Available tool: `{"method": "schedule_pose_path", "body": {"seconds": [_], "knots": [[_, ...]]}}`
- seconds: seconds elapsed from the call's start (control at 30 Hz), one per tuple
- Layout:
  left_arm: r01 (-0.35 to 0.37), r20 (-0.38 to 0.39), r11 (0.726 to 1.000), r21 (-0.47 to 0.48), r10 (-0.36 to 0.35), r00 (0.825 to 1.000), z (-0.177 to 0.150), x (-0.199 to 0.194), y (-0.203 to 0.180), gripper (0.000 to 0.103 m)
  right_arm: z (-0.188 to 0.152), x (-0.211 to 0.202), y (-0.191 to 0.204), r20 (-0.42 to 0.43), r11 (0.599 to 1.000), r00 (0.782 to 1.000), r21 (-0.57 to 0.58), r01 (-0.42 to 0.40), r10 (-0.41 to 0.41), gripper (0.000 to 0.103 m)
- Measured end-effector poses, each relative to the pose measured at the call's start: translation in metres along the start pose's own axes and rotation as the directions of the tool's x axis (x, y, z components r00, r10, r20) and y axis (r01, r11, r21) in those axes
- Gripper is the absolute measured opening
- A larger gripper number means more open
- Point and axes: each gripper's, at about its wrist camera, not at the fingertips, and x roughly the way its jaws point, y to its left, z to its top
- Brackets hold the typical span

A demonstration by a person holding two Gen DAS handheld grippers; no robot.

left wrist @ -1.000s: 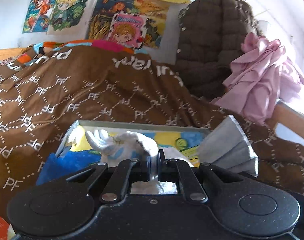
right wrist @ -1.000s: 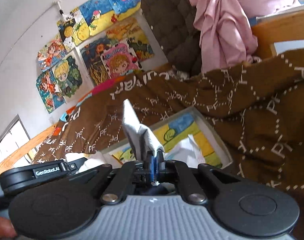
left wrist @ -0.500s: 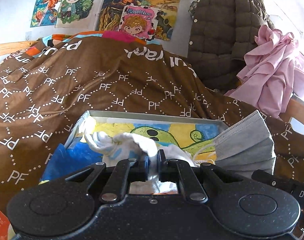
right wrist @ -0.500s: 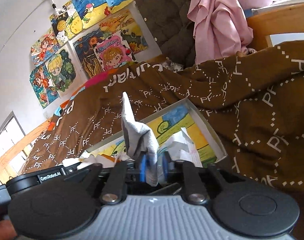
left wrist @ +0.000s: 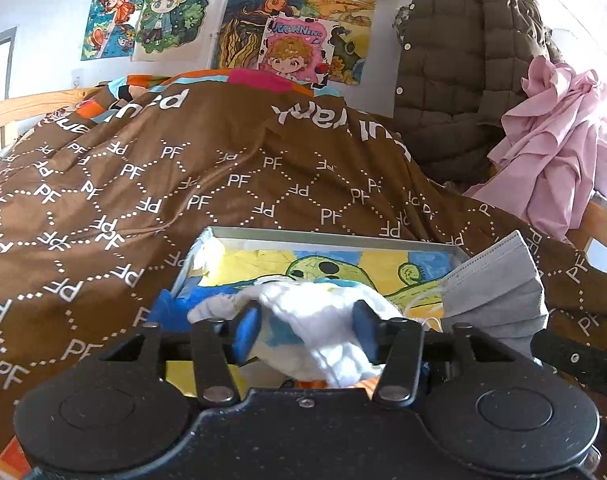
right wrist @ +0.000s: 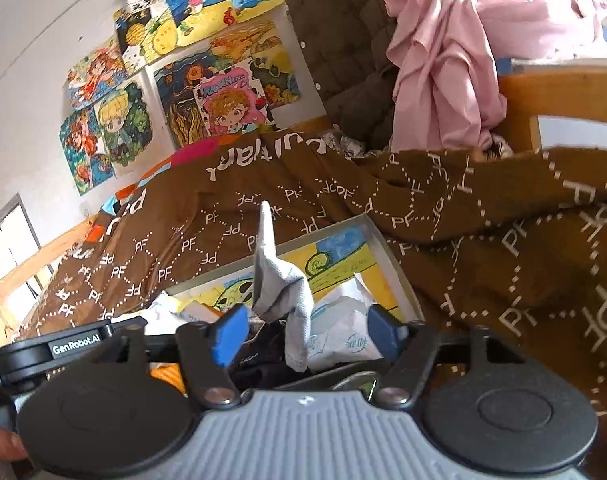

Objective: Organize soft objects
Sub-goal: 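Open both tools to drop the white items into the tray, then move both tools back toward the striped towel and white box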

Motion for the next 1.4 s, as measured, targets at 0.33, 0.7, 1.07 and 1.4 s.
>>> {"method": "schedule_pose_path", "body": {"seconds": [0.33, 0.7, 1.07, 1.4], "knots": [[-0.019, 0.024, 1.0, 0.021, 0.019, 1.0, -0.001, -0.057, 0.005, 0.082, 0.003, -0.058, 0.02, 0.041, 0.998, 0.999, -0.056, -0.01, 0.012, 0.096], [0.003, 0.114, 0.998, 0.059, -0.01, 0.993, -0.012, -0.142, -0.003, 0.094, -0.001, -0.128, 0.036, 0.102, 0.995, 0.995, -0.095, 0.023, -0.013, 0.103], [0.003, 0.147, 0.994, 0.107, -0.019, 0.989, -0.036, -0.207, 0.012, 0.102, -0.039, -0.176, 0.053, 0.041, 0.993, 0.999, -0.115, -0.018, 0.022, 0.103], [-0.042, 0.05, 0.993, 0.113, 0.037, 0.998, -0.07, -0.222, 0.049, 0.102, -0.071, -0.191, 0.079, -0.072, 0.984, 0.996, -0.164, -0.064, 0.053, 0.103]]}}
